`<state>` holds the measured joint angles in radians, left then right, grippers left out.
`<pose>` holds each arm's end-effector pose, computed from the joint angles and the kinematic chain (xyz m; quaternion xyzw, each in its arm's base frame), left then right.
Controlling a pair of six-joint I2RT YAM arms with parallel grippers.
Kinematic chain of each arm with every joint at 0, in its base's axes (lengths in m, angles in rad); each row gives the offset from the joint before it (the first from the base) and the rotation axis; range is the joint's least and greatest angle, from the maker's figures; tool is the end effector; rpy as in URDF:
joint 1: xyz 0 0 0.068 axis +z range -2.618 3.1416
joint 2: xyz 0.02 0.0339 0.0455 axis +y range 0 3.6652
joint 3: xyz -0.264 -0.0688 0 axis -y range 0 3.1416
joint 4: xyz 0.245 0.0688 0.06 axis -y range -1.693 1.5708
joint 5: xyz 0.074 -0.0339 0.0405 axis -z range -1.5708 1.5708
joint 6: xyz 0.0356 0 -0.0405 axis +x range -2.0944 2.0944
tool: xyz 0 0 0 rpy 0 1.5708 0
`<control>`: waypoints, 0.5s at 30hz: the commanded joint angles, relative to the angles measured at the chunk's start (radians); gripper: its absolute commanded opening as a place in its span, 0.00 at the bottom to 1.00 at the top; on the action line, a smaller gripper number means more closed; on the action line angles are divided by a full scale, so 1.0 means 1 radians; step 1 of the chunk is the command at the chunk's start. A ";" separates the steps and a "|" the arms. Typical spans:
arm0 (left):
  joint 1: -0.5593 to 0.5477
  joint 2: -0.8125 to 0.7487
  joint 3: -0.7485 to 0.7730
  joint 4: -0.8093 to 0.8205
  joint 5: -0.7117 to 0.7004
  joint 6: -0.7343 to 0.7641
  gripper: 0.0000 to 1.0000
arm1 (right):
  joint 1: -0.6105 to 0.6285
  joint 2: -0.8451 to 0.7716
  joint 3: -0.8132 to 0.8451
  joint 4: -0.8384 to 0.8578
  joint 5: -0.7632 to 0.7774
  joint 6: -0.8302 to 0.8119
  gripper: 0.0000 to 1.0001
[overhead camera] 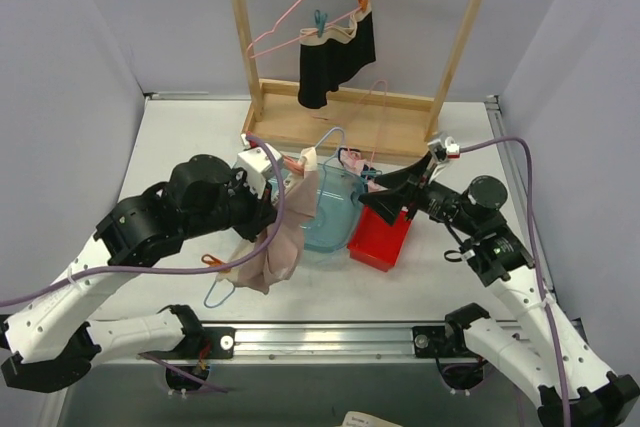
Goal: Remove the underwear clipped to the hanger
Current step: Remove the underwear from the hanger.
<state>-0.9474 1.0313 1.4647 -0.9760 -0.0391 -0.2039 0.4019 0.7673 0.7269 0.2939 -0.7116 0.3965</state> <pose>0.1035 -0.1416 0.4408 0.3073 0.8146 -0.2534 0.4217 0.1519 0.0898 0.3721 -0.2770 0.5730 0.4846 0.6001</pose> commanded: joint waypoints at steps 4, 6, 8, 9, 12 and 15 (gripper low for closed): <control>0.044 0.027 -0.037 0.043 0.203 0.023 0.02 | 0.005 -0.023 0.094 0.010 0.026 -0.019 0.67; 0.044 0.090 -0.021 0.001 0.326 0.079 0.02 | 0.008 0.009 0.188 -0.065 0.059 -0.102 0.67; 0.042 0.157 -0.012 -0.056 0.434 0.124 0.02 | 0.008 0.032 0.248 -0.153 0.113 -0.178 0.66; 0.042 0.171 -0.012 -0.072 0.453 0.161 0.03 | 0.008 0.038 0.267 -0.163 0.127 -0.189 0.66; 0.042 0.193 -0.009 -0.113 0.476 0.201 0.02 | 0.006 0.067 0.319 -0.203 0.115 -0.229 0.66; 0.042 0.190 -0.003 -0.156 0.499 0.253 0.02 | 0.008 0.110 0.347 -0.257 -0.017 -0.284 0.68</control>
<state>-0.9077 1.2610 1.4315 -1.0740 0.3599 -0.0422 0.4030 0.8368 1.0420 0.1020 -0.6369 0.2054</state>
